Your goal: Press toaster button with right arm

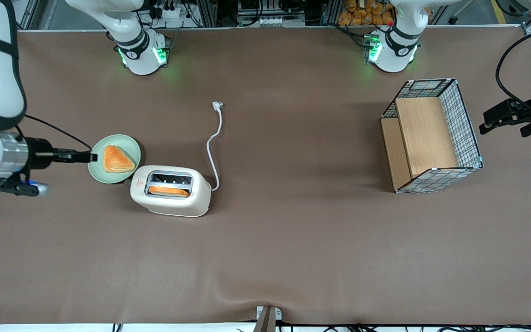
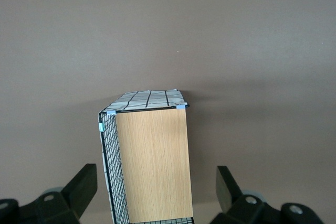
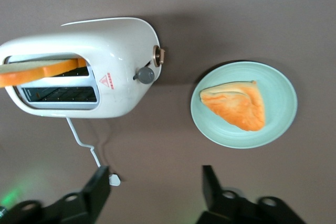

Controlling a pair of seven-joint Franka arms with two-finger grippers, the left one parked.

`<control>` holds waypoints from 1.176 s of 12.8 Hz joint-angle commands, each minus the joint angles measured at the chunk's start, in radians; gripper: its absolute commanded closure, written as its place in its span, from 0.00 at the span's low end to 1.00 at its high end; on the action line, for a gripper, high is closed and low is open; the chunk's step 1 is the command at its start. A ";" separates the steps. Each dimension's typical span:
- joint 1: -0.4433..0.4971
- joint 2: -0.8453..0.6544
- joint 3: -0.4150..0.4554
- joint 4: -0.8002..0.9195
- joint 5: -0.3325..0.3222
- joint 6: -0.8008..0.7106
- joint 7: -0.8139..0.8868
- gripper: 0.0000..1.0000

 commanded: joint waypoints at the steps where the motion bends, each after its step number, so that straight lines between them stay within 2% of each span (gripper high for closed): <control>1: -0.006 0.075 0.004 0.030 0.068 -0.001 -0.003 1.00; 5: 0.008 0.112 0.006 0.009 0.077 0.069 -0.075 1.00; 11: 0.025 0.198 0.006 -0.011 0.178 0.164 -0.094 1.00; 15: 0.020 0.265 0.006 -0.011 0.183 0.209 -0.114 1.00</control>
